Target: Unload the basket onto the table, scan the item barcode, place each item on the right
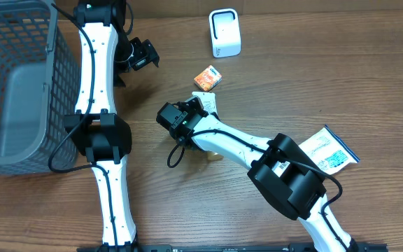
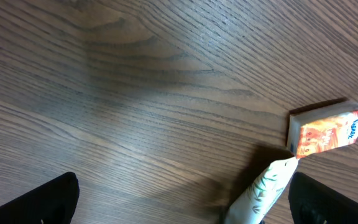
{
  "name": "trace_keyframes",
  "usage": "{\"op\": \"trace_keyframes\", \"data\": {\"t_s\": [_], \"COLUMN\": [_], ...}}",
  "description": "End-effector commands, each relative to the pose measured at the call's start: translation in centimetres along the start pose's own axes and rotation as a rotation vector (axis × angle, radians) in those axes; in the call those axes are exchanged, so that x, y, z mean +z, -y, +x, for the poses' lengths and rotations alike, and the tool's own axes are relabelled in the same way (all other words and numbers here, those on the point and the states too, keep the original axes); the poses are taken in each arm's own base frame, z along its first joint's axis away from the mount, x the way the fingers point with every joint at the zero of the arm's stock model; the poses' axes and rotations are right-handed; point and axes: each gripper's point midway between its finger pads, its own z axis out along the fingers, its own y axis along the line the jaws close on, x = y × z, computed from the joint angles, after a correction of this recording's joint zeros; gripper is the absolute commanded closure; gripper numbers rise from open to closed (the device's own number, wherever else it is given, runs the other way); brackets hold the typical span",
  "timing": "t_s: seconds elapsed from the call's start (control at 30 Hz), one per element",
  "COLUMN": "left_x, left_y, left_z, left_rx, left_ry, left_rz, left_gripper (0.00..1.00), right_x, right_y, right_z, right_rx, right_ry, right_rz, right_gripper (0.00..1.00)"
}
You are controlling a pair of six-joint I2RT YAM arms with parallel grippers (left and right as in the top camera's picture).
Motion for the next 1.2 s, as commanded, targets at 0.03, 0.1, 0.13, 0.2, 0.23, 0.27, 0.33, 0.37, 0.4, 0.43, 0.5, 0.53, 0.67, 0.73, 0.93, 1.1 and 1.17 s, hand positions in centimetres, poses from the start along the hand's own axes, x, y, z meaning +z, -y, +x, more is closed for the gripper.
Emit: {"op": "trace_keyframes", "data": {"t_s": [0.03, 0.1, 0.13, 0.2, 0.23, 0.27, 0.33, 0.37, 0.4, 0.43, 0.5, 0.53, 0.67, 0.73, 0.93, 1.1, 1.17], "left_x": [-0.4, -0.4, -0.4, -0.4, -0.4, -0.4, -0.4, -0.4, -0.4, -0.4, -0.4, -0.4, -0.4, -0.4, -0.4, -0.4, -0.4], "left_y": [-0.5, -0.6, -0.5, -0.5, -0.6, -0.5, -0.5, -0.5, -0.5, -0.5, -0.5, -0.5, -0.5, -0.5, -0.3, -0.3, -0.2], "left_z": [-0.3, -0.3, -0.3, -0.3, -0.3, -0.3, -0.3, -0.3, -0.3, -0.3, -0.3, -0.3, -0.3, -0.3, -0.1, -0.1, -0.1], "left_rx": [0.017, 0.017, 0.018, 0.017, 0.017, 0.017, 0.018, 0.018, 0.018, 0.018, 0.018, 0.018, 0.02, 0.022, 0.027, 0.027, 0.03], "left_ry": [0.016, 0.015, 0.015, 0.016, 0.015, 0.015, 0.015, 0.015, 0.015, 0.015, 0.015, 0.015, 0.015, 0.015, 0.014, 0.014, 0.014], "left_rz": [-0.012, -0.012, -0.012, -0.012, -0.012, -0.012, -0.012, -0.012, -0.012, -0.012, -0.012, -0.012, -0.012, -0.012, -0.011, -0.012, -0.012], "left_gripper": [0.0, 0.0, 0.0, 0.0, 0.0, 0.0, 0.0, 0.0, 0.0, 0.0, 0.0, 0.0, 0.0, 0.0, 0.0, 0.0, 0.0], "right_x": [0.9, 1.1, 1.1, 0.6, 0.2, -0.3, -1.5, -2.4, -4.3, -5.1, -7.6, -8.6, -11.8, -13.2, -14.6, -13.2, -12.1], "right_y": [0.1, 0.5, 0.9, 1.7, 2.0, 2.5, 3.4, 4.0, 5.3, 5.6, 6.3, 6.7, 9.0, 10.5, 14.7, 16.6, 16.2], "right_z": [0.4, 0.4, 0.3, -0.4, -0.9, -1.7, -3.3, -4.5, -6.6, -7.5, -9.9, -10.9, -14.4, -16.1, -19.8, -22.3, -23.4], "right_rx": [0.028, 0.044, 0.067, 0.109, 0.123, 0.141, 0.183, 0.209, 0.259, 0.266, 0.278, 0.294, 0.371, 0.394, 0.453, 0.56, 0.608], "right_ry": [-0.017, -0.023, -0.028, -0.036, -0.039, -0.043, -0.049, -0.053, -0.056, -0.055, -0.032, -0.018, 0.051, 0.102, 0.234, 0.257, 0.22], "right_rz": [0.015, 0.018, 0.022, 0.024, 0.014, -0.004, -0.051, -0.099, -0.206, -0.264, -0.456, -0.536, -0.853, -1.038, -1.359, -1.46, -1.554], "right_gripper": [0.76, 0.92, 0.96, 0.96, 0.96, 0.96, 0.96, 0.96, 0.96, 0.96, 0.96, 0.96, 0.96, 0.96, 0.96, 0.96, 0.96]}}
